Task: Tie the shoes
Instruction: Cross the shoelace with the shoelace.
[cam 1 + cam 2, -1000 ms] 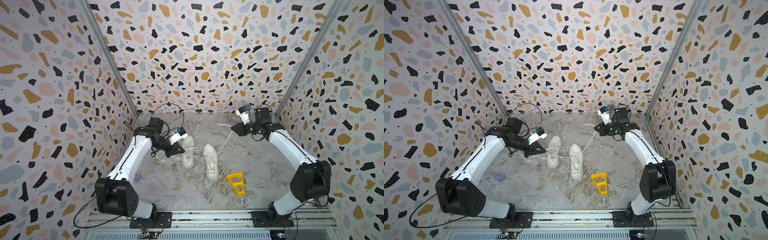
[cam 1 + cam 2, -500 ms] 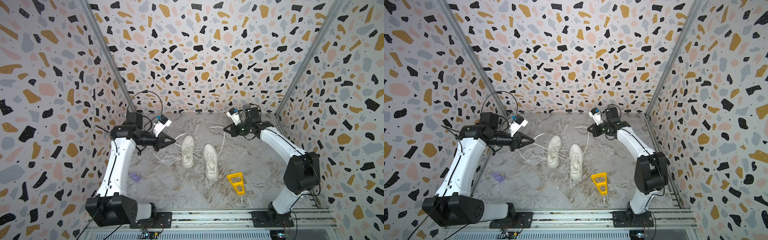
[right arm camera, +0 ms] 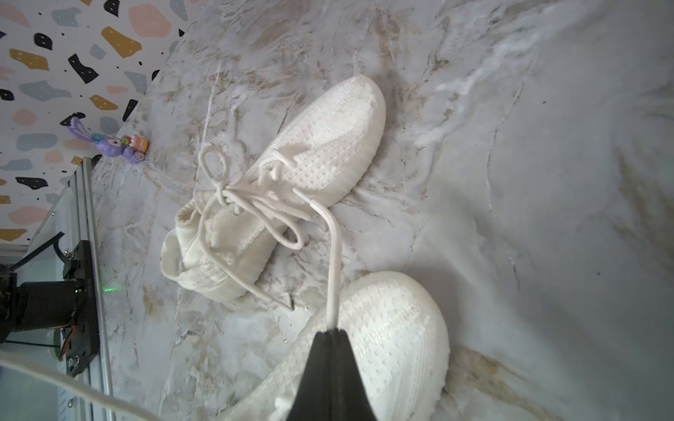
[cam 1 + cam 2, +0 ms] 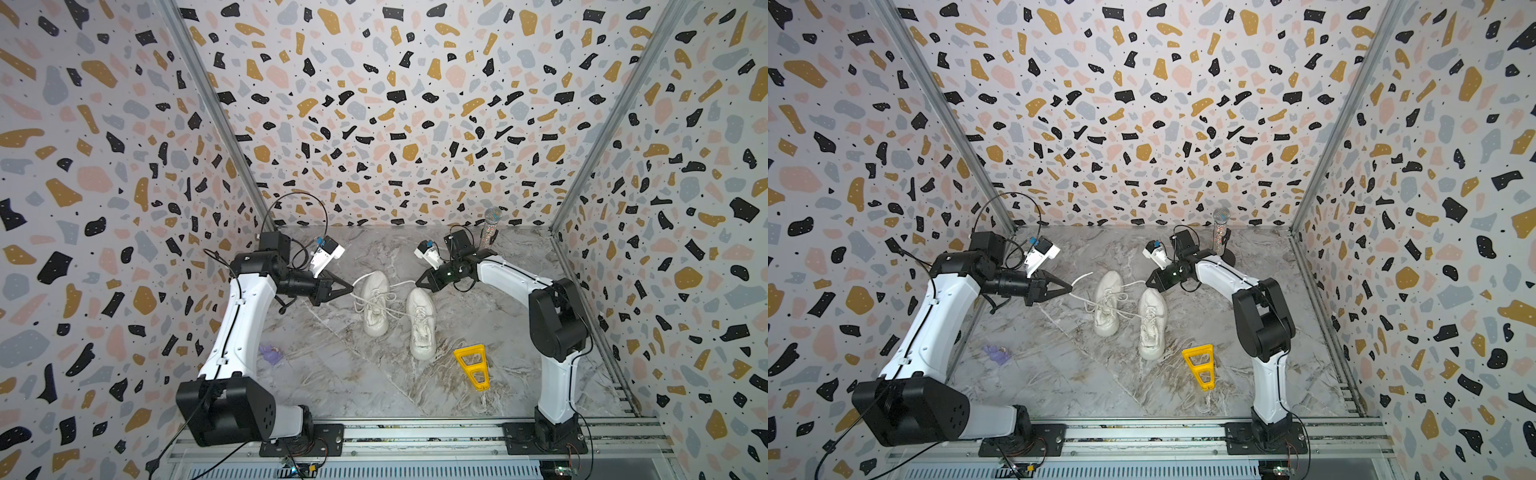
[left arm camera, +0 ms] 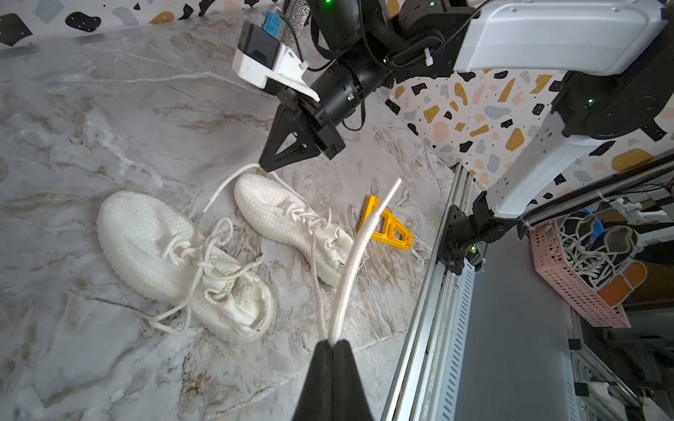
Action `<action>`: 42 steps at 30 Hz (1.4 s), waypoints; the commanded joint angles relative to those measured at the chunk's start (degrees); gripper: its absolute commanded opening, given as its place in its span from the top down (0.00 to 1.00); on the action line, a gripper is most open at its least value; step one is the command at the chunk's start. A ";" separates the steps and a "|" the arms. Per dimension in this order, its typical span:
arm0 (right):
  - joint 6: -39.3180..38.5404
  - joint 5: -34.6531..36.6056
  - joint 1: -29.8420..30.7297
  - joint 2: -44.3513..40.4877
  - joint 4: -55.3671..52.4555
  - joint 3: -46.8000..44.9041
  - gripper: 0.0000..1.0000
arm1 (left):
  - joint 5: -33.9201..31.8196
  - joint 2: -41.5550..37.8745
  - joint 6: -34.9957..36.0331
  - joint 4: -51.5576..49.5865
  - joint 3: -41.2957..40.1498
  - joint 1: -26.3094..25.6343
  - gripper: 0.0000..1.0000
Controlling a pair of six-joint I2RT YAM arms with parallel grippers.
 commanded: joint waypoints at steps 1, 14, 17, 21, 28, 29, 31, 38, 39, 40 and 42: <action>1.50 -1.38 0.46 0.54 -2.31 3.50 0.94 | 0.93 1.38 0.27 0.94 -0.39 -0.55 1.00; -5.55 0.49 -3.51 -9.15 -10.32 2.78 0.68 | -10.01 14.52 -18.30 18.10 11.38 -11.60 1.00; -7.49 1.20 -7.01 -13.76 -10.32 -1.50 0.67 | -11.24 19.71 -22.15 20.82 16.69 -15.25 1.00; -12.82 1.91 -11.62 -21.40 -11.70 -9.35 0.67 | -15.32 27.98 -24.47 21.25 26.77 -20.53 1.00; -21.87 5.62 -14.09 -34.12 -10.41 -24.49 0.66 | -20.56 42.75 -27.54 21.03 40.89 -26.14 1.00; -22.31 5.63 -14.31 -35.57 -9.82 -26.35 0.66 | -20.84 44.86 -28.05 21.09 42.76 -26.88 1.00; -22.28 5.81 -14.71 -37.93 -8.11 -29.41 0.66 | -20.33 48.21 -28.98 21.02 45.61 -28.10 1.00; -20.15 5.95 -15.86 -39.67 -4.16 -33.52 0.66 | -21.01 57.74 -32.21 21.66 54.65 -32.77 1.00; -20.07 5.90 -15.90 -39.55 -4.06 -33.57 0.66 | -21.17 59.15 -33.22 22.06 55.42 -33.19 1.00; -19.97 5.81 -15.95 -39.50 -4.08 -33.52 0.66 | -21.54 60.23 -33.94 22.19 56.21 -33.46 1.00; -19.95 5.81 -16.04 -39.51 -3.94 -33.63 0.66 | -22.04 62.01 -35.09 23.17 56.53 -33.63 1.00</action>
